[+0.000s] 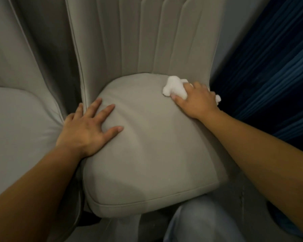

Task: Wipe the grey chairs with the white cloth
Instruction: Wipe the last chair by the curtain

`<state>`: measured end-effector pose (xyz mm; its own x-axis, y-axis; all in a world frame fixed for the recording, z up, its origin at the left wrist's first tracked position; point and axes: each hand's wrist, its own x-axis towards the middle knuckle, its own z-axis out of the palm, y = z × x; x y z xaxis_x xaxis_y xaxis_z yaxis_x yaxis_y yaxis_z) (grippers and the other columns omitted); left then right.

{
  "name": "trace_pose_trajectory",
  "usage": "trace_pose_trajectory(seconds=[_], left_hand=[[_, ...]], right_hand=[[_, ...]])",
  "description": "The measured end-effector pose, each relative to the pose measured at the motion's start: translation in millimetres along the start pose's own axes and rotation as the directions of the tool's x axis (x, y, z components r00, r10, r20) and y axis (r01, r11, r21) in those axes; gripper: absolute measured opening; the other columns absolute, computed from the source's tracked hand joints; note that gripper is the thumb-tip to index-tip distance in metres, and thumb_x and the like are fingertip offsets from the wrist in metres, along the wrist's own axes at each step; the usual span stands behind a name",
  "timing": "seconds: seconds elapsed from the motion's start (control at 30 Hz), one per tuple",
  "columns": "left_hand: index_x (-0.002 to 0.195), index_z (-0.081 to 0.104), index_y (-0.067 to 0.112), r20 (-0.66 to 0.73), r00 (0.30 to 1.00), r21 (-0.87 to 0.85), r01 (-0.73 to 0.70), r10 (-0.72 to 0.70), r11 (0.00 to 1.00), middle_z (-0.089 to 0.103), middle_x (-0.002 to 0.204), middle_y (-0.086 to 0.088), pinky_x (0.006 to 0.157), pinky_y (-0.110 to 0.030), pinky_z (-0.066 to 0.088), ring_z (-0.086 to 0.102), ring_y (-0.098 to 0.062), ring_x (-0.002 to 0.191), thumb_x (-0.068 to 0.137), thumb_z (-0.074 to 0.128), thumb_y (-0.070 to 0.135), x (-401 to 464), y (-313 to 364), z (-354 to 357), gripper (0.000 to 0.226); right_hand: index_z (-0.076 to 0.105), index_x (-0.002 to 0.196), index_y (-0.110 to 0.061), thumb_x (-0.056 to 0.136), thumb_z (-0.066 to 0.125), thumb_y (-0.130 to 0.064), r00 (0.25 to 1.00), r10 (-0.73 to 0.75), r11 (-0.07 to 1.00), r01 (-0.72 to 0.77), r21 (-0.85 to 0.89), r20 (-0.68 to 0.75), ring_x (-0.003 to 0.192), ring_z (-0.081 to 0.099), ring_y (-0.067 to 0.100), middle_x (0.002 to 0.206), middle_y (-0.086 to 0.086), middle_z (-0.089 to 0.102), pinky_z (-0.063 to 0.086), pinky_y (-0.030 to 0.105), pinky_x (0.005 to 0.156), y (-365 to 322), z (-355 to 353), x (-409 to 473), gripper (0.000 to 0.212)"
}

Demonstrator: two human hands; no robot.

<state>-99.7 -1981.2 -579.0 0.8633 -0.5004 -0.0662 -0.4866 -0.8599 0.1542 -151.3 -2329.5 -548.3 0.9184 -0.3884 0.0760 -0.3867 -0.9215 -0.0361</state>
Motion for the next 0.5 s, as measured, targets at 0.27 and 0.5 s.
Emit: trace_pose_trajectory(seconds=[0.27, 0.5], left_hand=[[0.15, 0.002, 0.056, -0.021, 1.0, -0.018, 0.004, -0.004, 1.0, -0.004, 0.165, 0.01, 0.117, -0.049, 0.018, 0.01, -0.035, 0.15, 0.069, 0.001, 0.095, -0.7, 0.6, -0.1, 0.09], [0.149, 0.0, 0.057, -0.024, 1.0, -0.016, 0.003, -0.004, 1.0, -0.003, 0.165, 0.01, 0.117, -0.049, 0.019, 0.011, -0.035, 0.15, 0.068, -0.002, 0.095, -0.9, 0.8, 0.8, 0.09]], right_hand=[[0.054, 0.139, -0.034, 0.087, 0.033, -0.083, 0.99, -0.14, 0.986, 0.141, 0.084, -0.024, 0.12, 0.051, 0.029, 0.132, 0.003, 0.056, 0.043, 0.049, 0.096, 21.6, -21.5, -174.9, 0.075], [0.055, 0.137, -0.027, 0.083, 0.03, -0.086, 0.986, -0.169, 0.985, 0.169, 0.044, -0.006, 0.115, 0.053, 0.031, 0.125, 0.005, 0.059, 0.043, 0.046, 0.093, 22.5, -14.6, -100.1, 0.084]])
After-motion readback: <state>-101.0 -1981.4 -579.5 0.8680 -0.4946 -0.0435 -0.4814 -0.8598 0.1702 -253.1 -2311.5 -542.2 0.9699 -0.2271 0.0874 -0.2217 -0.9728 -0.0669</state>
